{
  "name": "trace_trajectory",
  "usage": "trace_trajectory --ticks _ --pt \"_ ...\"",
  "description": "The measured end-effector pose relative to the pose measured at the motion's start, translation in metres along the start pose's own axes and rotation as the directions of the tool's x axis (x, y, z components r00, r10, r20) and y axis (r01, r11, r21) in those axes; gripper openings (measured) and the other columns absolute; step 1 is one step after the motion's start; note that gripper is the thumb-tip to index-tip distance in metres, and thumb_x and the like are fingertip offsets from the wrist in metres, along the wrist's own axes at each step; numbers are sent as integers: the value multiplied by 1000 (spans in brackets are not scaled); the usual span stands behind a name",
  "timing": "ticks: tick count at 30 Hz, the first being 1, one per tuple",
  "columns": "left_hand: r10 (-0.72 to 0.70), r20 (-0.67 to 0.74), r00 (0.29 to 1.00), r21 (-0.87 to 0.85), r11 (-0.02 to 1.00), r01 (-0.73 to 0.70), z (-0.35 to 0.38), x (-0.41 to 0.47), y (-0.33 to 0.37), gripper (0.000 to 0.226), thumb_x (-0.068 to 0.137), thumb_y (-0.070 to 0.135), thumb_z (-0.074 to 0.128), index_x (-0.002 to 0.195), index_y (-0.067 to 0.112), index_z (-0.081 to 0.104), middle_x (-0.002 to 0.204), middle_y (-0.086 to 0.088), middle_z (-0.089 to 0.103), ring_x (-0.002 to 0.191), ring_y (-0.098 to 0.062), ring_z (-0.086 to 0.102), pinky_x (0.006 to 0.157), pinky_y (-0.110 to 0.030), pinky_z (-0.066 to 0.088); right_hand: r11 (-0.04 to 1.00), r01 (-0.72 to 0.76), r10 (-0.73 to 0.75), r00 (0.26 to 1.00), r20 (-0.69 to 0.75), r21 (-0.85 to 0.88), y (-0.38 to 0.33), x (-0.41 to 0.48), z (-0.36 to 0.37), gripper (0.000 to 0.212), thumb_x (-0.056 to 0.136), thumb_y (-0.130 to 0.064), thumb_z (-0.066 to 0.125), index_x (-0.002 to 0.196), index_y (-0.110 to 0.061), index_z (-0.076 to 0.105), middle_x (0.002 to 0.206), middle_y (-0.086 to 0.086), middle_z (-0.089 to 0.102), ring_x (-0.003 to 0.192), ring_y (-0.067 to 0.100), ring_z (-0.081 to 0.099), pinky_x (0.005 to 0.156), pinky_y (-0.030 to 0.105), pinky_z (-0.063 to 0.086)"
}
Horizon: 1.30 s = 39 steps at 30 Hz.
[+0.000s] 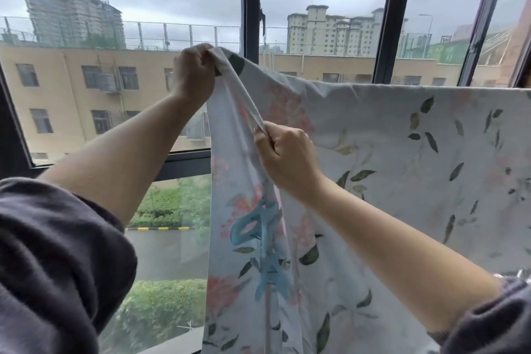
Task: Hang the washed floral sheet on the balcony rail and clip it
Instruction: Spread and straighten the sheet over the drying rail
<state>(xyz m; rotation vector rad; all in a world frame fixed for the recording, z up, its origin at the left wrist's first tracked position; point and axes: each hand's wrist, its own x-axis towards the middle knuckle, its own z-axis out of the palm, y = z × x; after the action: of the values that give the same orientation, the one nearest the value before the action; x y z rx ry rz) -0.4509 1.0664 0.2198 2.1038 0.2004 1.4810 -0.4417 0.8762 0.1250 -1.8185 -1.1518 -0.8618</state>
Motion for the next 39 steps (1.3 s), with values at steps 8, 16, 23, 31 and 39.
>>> trace_trajectory --ticks 8,16,23,31,39 --pt "-19 183 983 -138 989 45 -35 -21 -43 24 89 9 45 87 6 69 70 -7 63 64 -11 64 63 -30 57 981 -32 57 990 127 -193 -34 -15 36 36 81 -32 37 49 -17 32 51 -6 37 54 25 42 55 28 23" --pt "-33 138 990 -266 961 69 -54 -19 -45 33 96 22 42 97 5 71 81 -15 70 68 -24 67 61 -34 58 988 14 -16 1000 -12 -153 -65 7 37 43 83 -26 43 47 -20 21 42 -9 26 46 24 37 49 26 21" --pt "-72 212 975 -157 982 107 -48 -42 -86 26 90 21 50 88 5 71 81 -14 69 75 -29 66 70 -42 55 964 -75 123 977 175 -256 -45 -26 66 33 91 -24 48 59 -16 43 70 16 63 69 38 57 60 32 32" --pt "-48 309 950 -25 998 58 -18 -88 -76 16 90 13 54 85 8 69 71 -7 63 66 -21 56 57 -26 45 927 -65 182 940 290 -370 -4 -47 62 35 97 -30 41 82 -6 62 86 13 68 79 31 60 58 30 26" --pt "-180 234 955 -164 961 221 7 -165 -66 20 85 29 66 88 15 51 73 1 58 64 -14 55 58 -26 48 967 -178 210 962 173 -182 37 -91 44 42 89 -49 36 59 -20 44 55 -6 44 50 12 41 45 28 27"
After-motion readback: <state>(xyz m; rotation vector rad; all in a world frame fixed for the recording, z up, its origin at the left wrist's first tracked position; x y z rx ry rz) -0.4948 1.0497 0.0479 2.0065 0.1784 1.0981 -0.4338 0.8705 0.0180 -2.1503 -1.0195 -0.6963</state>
